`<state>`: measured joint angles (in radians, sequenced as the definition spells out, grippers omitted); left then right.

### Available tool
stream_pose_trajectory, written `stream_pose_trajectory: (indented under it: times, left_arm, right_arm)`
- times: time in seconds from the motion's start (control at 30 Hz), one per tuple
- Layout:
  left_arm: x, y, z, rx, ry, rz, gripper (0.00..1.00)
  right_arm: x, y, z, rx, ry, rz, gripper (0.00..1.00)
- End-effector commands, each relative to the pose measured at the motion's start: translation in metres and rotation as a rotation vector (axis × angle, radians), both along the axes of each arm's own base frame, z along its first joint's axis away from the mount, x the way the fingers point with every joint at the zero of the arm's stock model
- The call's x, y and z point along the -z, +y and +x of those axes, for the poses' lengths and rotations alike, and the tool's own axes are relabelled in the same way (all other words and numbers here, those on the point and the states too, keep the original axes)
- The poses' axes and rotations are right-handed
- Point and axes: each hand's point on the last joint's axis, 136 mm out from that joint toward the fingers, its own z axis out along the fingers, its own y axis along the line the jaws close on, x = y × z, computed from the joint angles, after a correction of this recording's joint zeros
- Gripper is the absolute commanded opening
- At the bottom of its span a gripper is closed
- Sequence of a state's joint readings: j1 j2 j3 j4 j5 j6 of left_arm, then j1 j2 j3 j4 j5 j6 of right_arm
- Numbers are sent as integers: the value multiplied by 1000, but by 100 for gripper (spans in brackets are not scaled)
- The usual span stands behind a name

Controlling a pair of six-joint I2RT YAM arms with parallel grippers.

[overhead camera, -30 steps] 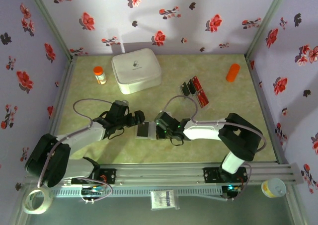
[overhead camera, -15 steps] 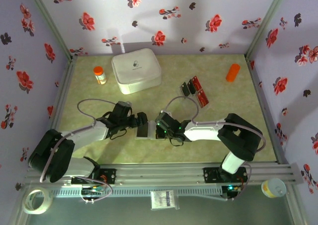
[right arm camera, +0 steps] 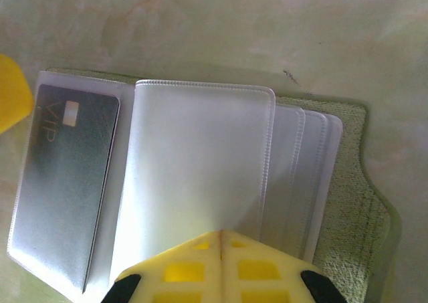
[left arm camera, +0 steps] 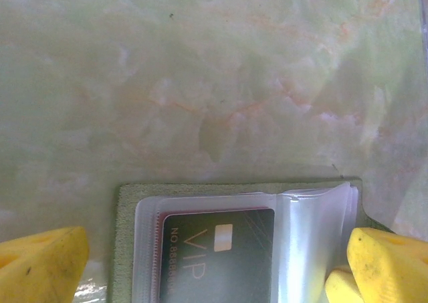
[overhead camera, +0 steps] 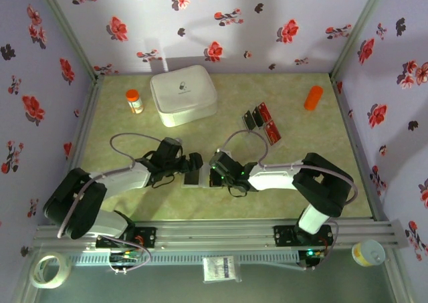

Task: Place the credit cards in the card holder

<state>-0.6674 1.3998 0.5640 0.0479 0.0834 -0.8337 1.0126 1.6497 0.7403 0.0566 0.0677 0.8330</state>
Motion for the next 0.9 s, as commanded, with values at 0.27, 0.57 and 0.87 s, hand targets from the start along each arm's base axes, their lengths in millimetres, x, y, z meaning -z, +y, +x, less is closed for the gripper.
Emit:
stream_pose_trajectory:
  times: [0.27, 0.57, 0.87]
  left_arm:
    - [-12, -22, 4, 26, -17, -41, 100]
    - [-34, -23, 6, 6, -64, -103, 100]
    - [-49, -27, 8, -12, -100, -185, 100]
  right_arm:
    - [35, -25, -13, 26, 84, -107, 0]
    - [17, -17, -5, 7, 74, -83, 0]
    - [-39, -18, 12, -5, -1, -45, 1]
